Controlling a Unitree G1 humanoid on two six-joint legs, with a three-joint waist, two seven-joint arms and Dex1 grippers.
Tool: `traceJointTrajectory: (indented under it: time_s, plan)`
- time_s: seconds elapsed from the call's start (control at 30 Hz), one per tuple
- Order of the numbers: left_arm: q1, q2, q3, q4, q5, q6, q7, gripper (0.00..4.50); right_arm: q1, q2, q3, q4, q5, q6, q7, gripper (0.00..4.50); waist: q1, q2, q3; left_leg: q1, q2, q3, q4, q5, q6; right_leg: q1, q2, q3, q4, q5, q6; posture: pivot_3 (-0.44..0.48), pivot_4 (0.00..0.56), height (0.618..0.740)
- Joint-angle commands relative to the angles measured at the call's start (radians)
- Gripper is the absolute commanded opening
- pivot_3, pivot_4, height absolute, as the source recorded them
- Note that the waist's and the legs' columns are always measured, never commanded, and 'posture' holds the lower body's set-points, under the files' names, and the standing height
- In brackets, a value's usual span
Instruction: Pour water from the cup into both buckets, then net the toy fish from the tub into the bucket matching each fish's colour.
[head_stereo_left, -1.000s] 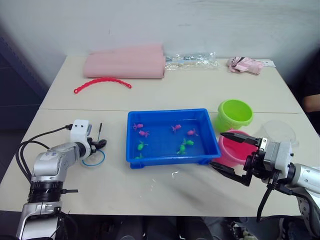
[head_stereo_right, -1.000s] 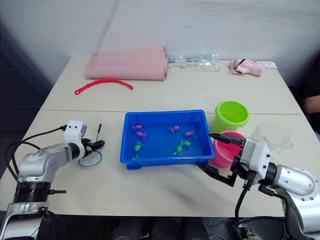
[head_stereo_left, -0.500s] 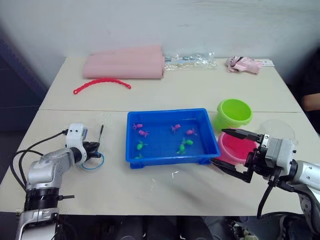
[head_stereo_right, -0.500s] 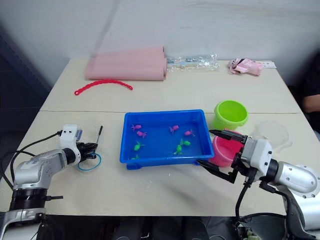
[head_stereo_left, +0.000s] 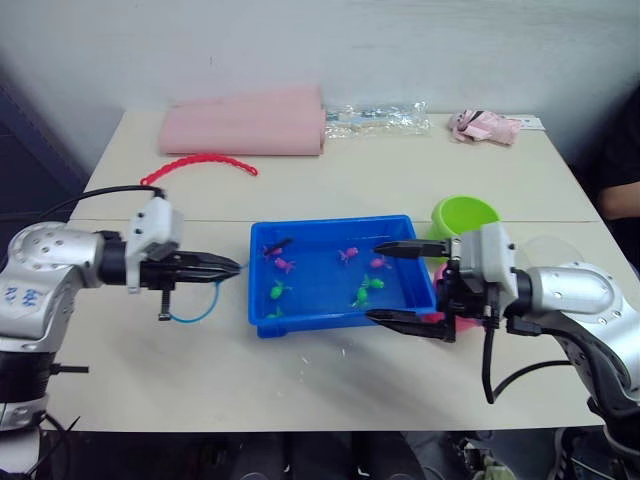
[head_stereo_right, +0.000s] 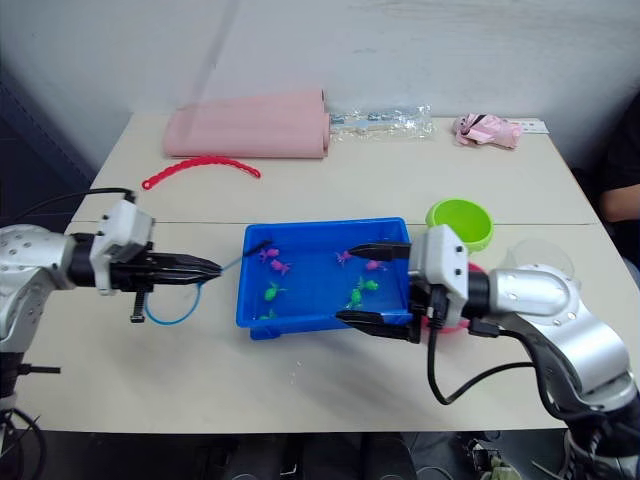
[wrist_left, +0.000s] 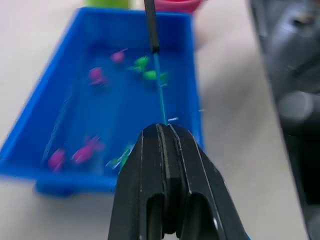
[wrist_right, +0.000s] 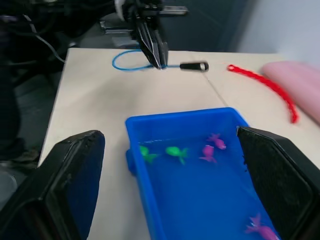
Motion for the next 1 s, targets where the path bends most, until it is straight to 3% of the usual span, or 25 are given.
traceJointTrajectory:
  time_s: [0.03, 0.27, 0.8, 0.87, 0.93, 1.0]
  plan:
    - [-0.085, -0.016, -0.105, -0.041, 0.053, -0.042, -0.07, 0.01, -0.067, 0.031, 0.043, 0.021, -0.005, 0.042, -0.002, 4.5, -0.001, 0.0, 0.0, -0.006, 0.0, 0.0, 0.004, 0.001, 0.001, -0.005, 0.003, 0.0, 0.004, 0.0, 0.0, 0.0, 0.15, 0.74]
    - [-0.188, -0.12, -0.226, -0.038, 0.123, -0.053, -0.05, 0.01, -0.135, 0.061, 0.131, 0.064, -0.048, 0.099, 0.024, 4.5, -0.001, 0.0, 0.0, -0.015, 0.003, 0.001, 0.014, 0.0, 0.003, -0.011, 0.013, 0.002, 0.007, 0.001, 0.001, 0.0, 0.15, 0.74]
    - [-0.186, -0.192, -0.236, -0.057, 0.126, -0.006, -0.018, 0.01, -0.151, 0.1, 0.169, 0.089, -0.078, 0.147, 0.046, 4.5, 0.0, 0.0, 0.0, -0.014, 0.004, 0.0, 0.02, -0.001, 0.004, -0.011, 0.012, 0.004, 0.015, 0.001, 0.001, 0.0, 0.15, 0.74]
    - [-0.181, -0.19, -0.233, -0.064, 0.123, 0.001, -0.015, 0.0, -0.152, 0.111, 0.163, 0.097, -0.083, 0.147, 0.039, 3.95, 0.0, 0.0, 0.0, -0.014, 0.004, 0.0, 0.02, -0.001, 0.004, -0.011, 0.012, 0.004, 0.016, 0.001, 0.001, 0.0, 0.15, 0.74]
    - [-0.18, -0.189, -0.232, -0.068, 0.122, 0.005, -0.013, 0.0, -0.152, 0.116, 0.162, 0.102, -0.09, 0.145, 0.041, 2.9, 0.0, 0.0, 0.0, -0.014, 0.004, 0.0, 0.02, -0.001, 0.004, -0.011, 0.012, 0.004, 0.016, 0.001, 0.001, 0.0, 0.15, 0.74]
    - [-0.179, -0.187, -0.231, -0.071, 0.123, 0.01, -0.011, 0.0, -0.154, 0.116, 0.165, 0.105, -0.097, 0.14, 0.044, 2.14, 0.0, 0.0, 0.0, -0.014, 0.004, 0.0, 0.02, -0.001, 0.004, -0.011, 0.012, 0.004, 0.016, 0.001, 0.001, 0.0, 0.15, 0.74]
